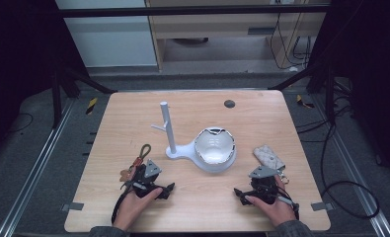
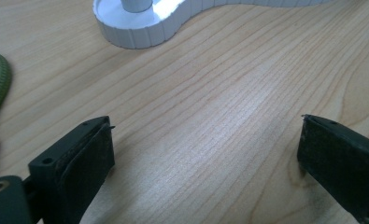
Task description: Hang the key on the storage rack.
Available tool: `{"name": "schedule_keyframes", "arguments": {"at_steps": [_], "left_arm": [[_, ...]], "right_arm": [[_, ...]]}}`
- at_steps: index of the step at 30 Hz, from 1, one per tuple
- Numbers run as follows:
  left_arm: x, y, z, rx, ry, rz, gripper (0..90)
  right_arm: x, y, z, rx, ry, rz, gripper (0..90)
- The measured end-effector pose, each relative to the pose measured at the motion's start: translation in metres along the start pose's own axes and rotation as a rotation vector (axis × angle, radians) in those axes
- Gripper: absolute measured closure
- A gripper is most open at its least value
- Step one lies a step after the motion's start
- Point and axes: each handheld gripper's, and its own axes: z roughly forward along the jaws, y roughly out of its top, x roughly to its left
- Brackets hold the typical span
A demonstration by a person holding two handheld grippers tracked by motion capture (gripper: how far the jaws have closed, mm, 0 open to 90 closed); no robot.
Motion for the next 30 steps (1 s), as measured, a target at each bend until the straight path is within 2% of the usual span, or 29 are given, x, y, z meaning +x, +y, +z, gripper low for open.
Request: {"name": "schedule_keyframes", "arguments": {"at_steps": [3, 4, 9, 12, 13, 14, 15, 16, 17, 18, 19, 20, 21, 24, 27, 30], "left_arm": [[0.000, 0.001, -0.006, -0.020, 0.010, -0.005, 4.1], [0.001, 0.003, -0.012, -0.029, 0.022, 0.003, 4.5], [0.009, 0.007, -0.022, -0.030, 0.036, -0.006, 5.7], [0.024, 0.014, -0.032, 0.016, 0.078, 0.003, 5.9], [0.024, 0.014, -0.032, 0.016, 0.078, 0.003, 5.9], [0.032, 0.020, -0.037, 0.041, 0.096, 0.005, 6.0], [0.032, 0.020, -0.037, 0.041, 0.096, 0.005, 6.4], [0.042, 0.026, -0.042, 0.070, 0.099, -0.014, 6.8], [0.042, 0.026, -0.042, 0.070, 0.099, -0.014, 7.3], [0.052, 0.033, -0.045, 0.109, 0.110, -0.021, 9.1], [0.052, 0.033, -0.045, 0.109, 0.110, -0.021, 10.8], [0.062, 0.039, -0.047, 0.148, 0.121, -0.034, 11.6], [0.066, 0.042, -0.047, 0.161, 0.125, -0.043, 13.3], [0.080, 0.050, -0.046, 0.214, 0.115, -0.071, 18.7], [0.093, 0.056, -0.042, 0.245, 0.112, -0.101, 23.0], [0.099, 0.059, -0.039, 0.253, 0.098, -0.123, 28.1]], "right_arm": [[0.000, 0.000, 0.000, 0.000, 0.000, -0.001, 3.3], [0.000, 0.000, 0.000, 0.000, 0.000, 0.000, 3.3], [0.000, 0.000, 0.000, 0.000, 0.000, -0.001, 3.3], [0.000, 0.000, 0.000, 0.000, 0.000, -0.001, 3.1], [0.000, 0.000, 0.000, -0.001, -0.001, -0.004, 3.2], [0.000, 0.000, 0.000, 0.000, 0.000, -0.001, 3.2], [0.000, 0.000, 0.000, 0.000, 0.000, -0.001, 3.2], [0.000, 0.000, 0.000, 0.000, 0.000, -0.001, 3.1], [0.000, 0.000, 0.000, 0.000, 0.000, -0.001, 3.1], [0.000, 0.000, 0.000, -0.001, -0.001, -0.006, 3.1], [0.000, 0.000, 0.000, -0.001, -0.001, -0.004, 3.1], [0.000, 0.000, 0.000, 0.000, 0.000, -0.001, 3.1], [0.000, 0.000, 0.000, 0.000, 0.000, -0.001, 3.2], [-0.001, 0.000, 0.001, 0.002, -0.001, -0.010, 2.6], [-0.001, 0.001, 0.002, 0.001, -0.002, -0.009, 1.9], [-0.001, 0.001, 0.002, 0.001, -0.002, -0.009, 1.9]]}}
